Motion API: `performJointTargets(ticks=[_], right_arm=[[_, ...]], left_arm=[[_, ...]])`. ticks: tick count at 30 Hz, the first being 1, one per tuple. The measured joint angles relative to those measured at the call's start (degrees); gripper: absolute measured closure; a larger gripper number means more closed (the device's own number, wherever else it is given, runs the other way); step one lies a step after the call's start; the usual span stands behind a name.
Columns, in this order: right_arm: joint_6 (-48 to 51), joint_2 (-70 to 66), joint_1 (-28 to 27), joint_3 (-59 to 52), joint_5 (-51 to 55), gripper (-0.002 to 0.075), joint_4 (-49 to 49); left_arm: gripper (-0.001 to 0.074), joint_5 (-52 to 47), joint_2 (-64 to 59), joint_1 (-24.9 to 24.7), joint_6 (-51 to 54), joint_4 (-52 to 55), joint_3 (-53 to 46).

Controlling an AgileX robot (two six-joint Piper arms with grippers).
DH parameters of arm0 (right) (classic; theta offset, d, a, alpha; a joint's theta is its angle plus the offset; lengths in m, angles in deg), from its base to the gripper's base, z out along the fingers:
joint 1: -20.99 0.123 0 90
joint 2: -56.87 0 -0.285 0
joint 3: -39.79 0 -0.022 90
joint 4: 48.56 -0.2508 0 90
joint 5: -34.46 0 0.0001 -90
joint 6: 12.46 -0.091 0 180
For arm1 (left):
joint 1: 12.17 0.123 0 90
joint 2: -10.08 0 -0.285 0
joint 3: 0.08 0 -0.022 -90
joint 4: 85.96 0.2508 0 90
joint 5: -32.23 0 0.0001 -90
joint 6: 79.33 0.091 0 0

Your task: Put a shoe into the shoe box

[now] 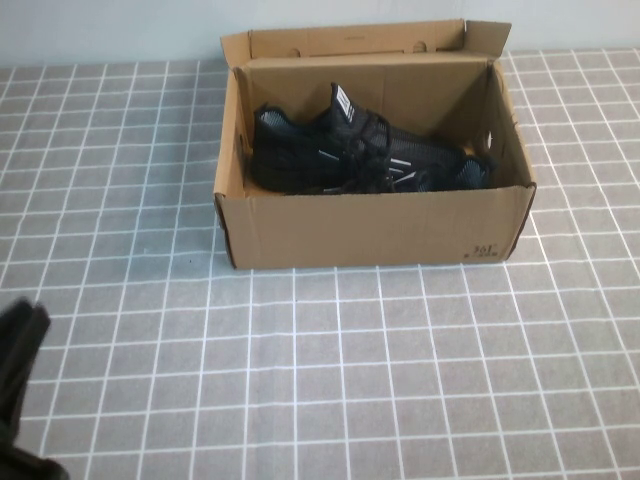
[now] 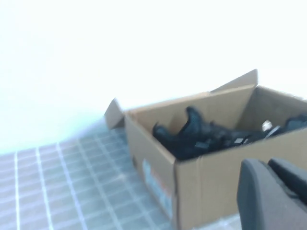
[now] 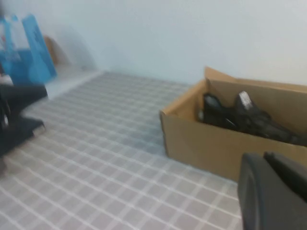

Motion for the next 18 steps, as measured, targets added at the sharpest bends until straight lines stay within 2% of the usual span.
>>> performJointTargets(ticks=[11, 14, 18], right_arm=[[-0.2, -2.7, 0.0, -35.3, -49.6, 0.0742, -7.0], [-0.2, -3.0, 0.0, -40.0, -56.1, 0.0742, -7.5], [-0.2, -3.1, 0.0, -42.8, -57.8, 0.0742, -7.7]], left_arm=[[0.0736, 3.6, 1.2, 0.0, 0.0, -0.3, -15.0], [0.0736, 2.4, 1.2, 0.0, 0.0, -0.3, -15.7], [0.0736, -1.0, 1.2, 0.0, 0.0, -0.3, -15.8]])
